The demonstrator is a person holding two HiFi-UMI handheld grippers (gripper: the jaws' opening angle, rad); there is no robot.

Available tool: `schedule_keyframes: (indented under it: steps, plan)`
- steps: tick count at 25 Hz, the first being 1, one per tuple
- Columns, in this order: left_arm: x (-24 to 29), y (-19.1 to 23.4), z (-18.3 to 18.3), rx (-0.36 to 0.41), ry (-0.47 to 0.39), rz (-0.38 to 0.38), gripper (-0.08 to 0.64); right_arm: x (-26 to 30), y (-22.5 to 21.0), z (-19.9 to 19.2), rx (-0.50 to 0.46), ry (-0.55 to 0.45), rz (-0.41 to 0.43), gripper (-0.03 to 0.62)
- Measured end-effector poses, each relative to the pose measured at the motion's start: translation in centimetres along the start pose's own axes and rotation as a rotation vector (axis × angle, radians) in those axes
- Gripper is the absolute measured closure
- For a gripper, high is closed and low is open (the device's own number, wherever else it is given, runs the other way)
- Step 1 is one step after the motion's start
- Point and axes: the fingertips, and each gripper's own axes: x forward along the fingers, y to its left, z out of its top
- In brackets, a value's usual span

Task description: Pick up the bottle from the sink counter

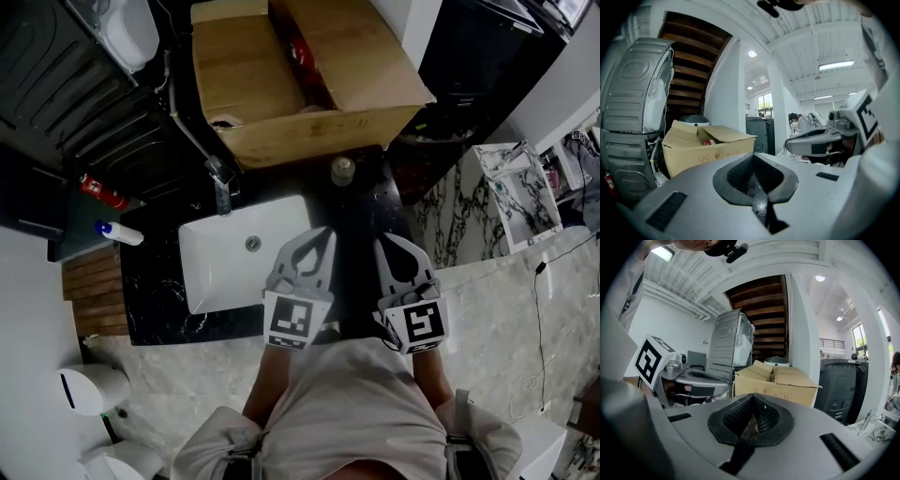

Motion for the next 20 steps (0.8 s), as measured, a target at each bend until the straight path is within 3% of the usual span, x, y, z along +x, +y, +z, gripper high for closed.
schedule_keyframes:
  steps: [20]
  plan:
    - [7.4,1.5,-3.6,-0.03,0.07,0.029,0.557,6.0,-4.5,-4.4,0.012,0.074,0.092,0.597]
